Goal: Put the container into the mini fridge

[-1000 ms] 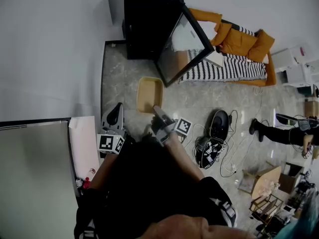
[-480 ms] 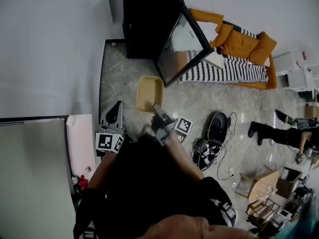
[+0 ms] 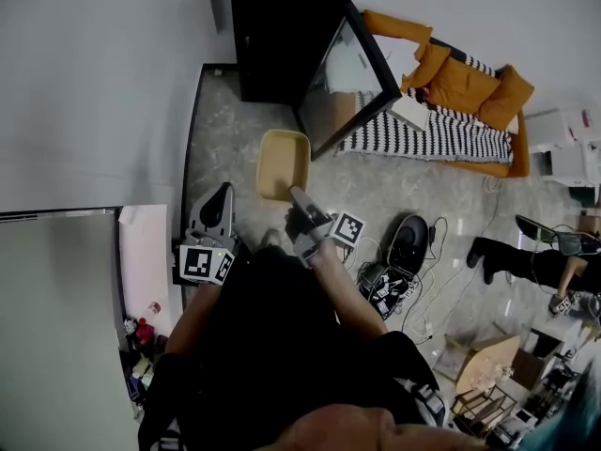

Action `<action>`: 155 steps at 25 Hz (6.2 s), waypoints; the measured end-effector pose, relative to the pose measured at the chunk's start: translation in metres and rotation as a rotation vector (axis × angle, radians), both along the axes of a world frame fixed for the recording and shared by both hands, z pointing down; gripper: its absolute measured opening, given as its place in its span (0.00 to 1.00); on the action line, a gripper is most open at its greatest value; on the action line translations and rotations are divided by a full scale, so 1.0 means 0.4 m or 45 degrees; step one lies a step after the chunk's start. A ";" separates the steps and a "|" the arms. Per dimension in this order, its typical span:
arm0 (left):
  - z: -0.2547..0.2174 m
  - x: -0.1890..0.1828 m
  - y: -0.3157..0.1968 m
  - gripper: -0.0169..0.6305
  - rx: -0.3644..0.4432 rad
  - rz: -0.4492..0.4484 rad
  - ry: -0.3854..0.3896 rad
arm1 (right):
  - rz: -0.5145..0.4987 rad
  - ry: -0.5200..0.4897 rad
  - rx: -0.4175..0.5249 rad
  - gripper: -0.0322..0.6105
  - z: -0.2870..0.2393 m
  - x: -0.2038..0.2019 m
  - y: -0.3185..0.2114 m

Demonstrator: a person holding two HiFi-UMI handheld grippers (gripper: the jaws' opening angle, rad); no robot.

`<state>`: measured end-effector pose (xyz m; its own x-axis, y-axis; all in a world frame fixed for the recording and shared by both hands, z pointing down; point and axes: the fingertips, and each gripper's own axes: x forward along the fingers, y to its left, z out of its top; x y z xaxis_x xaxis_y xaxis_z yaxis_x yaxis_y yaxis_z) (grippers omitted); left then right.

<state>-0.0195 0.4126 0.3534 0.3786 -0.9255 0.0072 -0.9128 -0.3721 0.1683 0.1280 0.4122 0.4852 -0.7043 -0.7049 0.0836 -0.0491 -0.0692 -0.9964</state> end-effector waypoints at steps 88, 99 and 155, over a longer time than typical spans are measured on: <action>0.306 -0.039 -1.325 0.03 -0.064 0.142 0.047 | 0.207 0.195 -0.088 0.38 0.746 -0.085 -1.420; 0.351 0.005 -1.347 0.03 -0.090 0.157 0.041 | 0.311 0.121 -0.131 0.38 0.829 -0.079 -1.473; 0.409 -0.019 -1.445 0.03 -0.106 0.067 0.050 | 0.551 0.165 -0.266 0.37 0.982 -0.084 -1.711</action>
